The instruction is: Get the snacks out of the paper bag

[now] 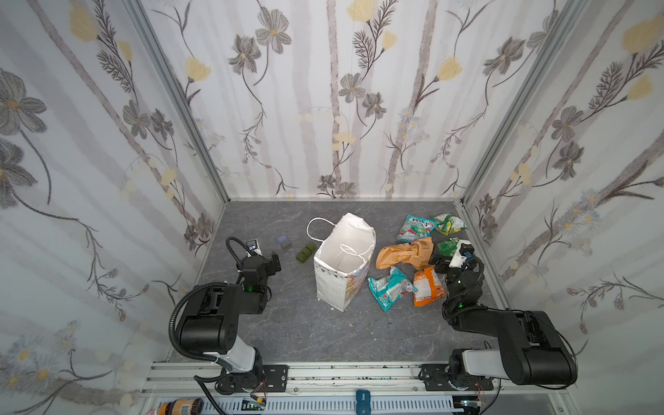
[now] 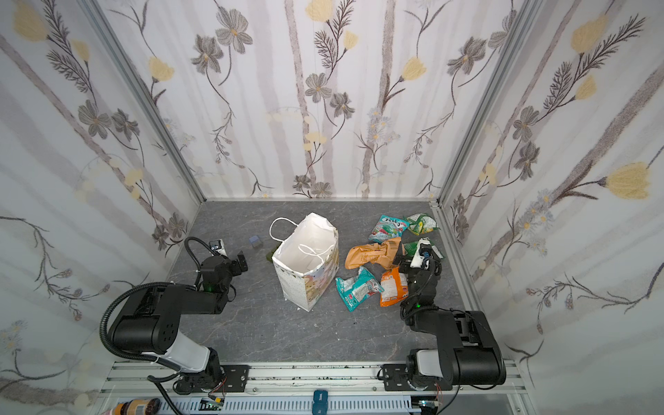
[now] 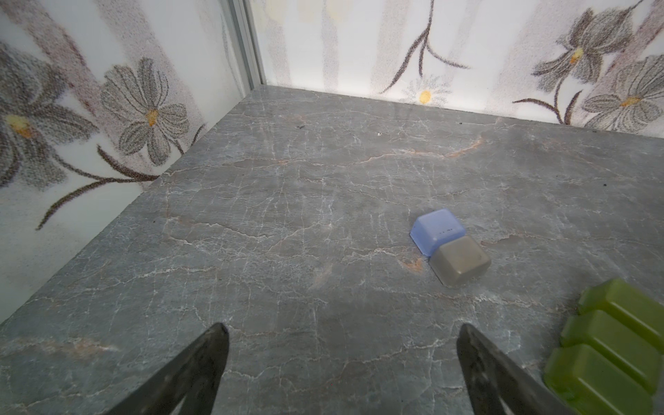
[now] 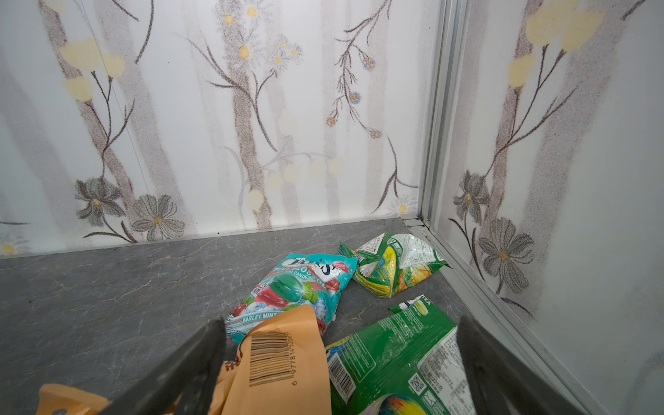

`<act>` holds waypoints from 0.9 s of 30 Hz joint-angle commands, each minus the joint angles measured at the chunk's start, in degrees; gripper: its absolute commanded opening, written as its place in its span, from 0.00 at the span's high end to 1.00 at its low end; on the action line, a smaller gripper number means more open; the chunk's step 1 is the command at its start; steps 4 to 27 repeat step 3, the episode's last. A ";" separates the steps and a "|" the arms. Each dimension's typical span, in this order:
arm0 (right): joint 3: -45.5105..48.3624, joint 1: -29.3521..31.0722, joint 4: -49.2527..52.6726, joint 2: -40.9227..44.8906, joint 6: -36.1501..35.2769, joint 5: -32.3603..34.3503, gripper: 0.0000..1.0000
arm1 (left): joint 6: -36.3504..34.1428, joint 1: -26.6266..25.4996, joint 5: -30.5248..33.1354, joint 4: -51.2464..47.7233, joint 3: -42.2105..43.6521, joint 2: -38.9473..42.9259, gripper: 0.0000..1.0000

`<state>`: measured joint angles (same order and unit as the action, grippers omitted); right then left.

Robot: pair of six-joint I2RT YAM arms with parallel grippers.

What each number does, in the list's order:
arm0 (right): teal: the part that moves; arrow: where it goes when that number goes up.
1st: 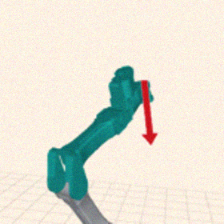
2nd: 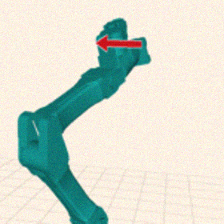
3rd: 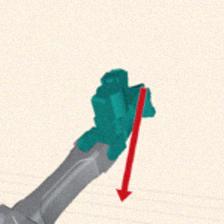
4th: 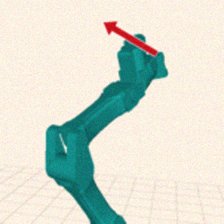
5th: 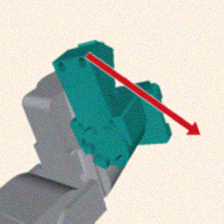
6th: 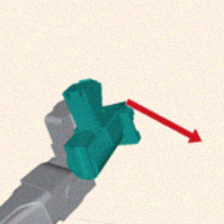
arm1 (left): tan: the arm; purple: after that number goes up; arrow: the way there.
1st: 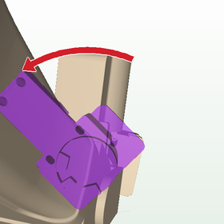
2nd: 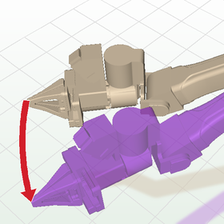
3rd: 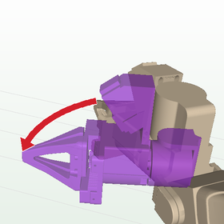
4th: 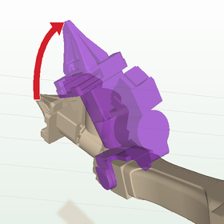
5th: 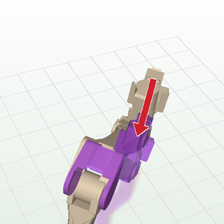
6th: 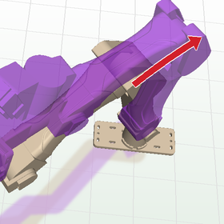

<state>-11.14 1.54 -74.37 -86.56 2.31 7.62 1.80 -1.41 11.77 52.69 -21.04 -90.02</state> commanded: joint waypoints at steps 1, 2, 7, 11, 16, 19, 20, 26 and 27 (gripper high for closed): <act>-0.16 0.17 -1.30 0.04 -0.92 -0.54 0.00 | 0.42 0.00 -0.61 1.84 -0.26 -0.06 0.00; 0.12 0.16 -1.53 0.21 -0.96 -0.68 0.00 | 0.40 0.00 -0.61 1.77 -0.29 0.01 0.00; 0.53 0.13 -2.12 0.38 -0.85 -0.30 0.00 | 0.39 0.00 -0.61 1.96 -0.27 -0.03 0.00; 0.53 0.13 -2.12 0.38 -0.85 -0.30 0.00 | 0.39 0.00 -0.61 1.96 -0.27 -0.03 0.00; 0.53 0.13 -2.12 0.38 -0.85 -0.30 0.00 | 0.39 0.00 -0.61 1.96 -0.27 -0.03 0.00; 0.53 0.13 -2.12 0.38 -0.85 -0.30 0.00 | 0.39 0.00 -0.61 1.96 -0.27 -0.03 0.00; 0.53 0.13 -2.12 0.38 -0.85 -0.30 0.00 | 0.39 0.00 -0.61 1.96 -0.27 -0.03 0.00; 0.53 0.13 -2.12 0.38 -0.85 -0.30 0.00 | 0.39 0.00 -0.61 1.96 -0.27 -0.03 0.00; 0.53 0.13 -2.12 0.38 -0.85 -0.30 0.00 | 0.39 0.00 -0.61 1.96 -0.27 -0.03 0.00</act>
